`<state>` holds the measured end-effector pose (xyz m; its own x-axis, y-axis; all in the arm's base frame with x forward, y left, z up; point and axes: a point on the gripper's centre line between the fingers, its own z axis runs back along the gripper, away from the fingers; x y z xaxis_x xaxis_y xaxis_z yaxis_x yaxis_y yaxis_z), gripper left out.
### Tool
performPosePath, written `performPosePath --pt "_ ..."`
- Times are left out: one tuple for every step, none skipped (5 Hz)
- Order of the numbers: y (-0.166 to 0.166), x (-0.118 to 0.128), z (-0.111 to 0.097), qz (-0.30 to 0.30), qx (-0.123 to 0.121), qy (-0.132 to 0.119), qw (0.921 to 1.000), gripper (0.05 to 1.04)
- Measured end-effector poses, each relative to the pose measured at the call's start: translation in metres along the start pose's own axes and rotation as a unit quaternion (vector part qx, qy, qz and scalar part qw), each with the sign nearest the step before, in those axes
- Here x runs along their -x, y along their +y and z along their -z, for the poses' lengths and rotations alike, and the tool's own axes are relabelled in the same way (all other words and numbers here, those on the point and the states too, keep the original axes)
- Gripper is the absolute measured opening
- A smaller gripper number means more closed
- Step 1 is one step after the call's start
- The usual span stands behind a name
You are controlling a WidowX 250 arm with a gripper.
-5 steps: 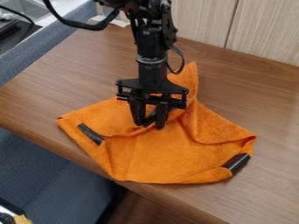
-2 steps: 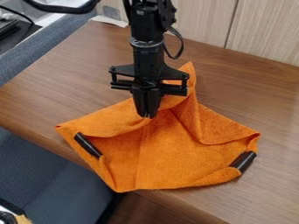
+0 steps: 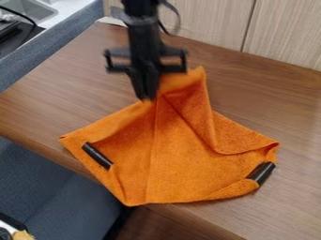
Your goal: Unfold from bottom right to top left
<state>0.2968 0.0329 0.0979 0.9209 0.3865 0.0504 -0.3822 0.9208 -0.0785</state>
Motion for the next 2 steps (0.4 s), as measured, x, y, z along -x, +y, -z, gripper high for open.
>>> performPosePath --pt "0.023 -0.018 -0.011 -0.026 0.005 -0.014 0.9996 0.084" --pt "0.053 -0.027 -0.004 -0.07 0.006 -0.001 0.9975 0.084"
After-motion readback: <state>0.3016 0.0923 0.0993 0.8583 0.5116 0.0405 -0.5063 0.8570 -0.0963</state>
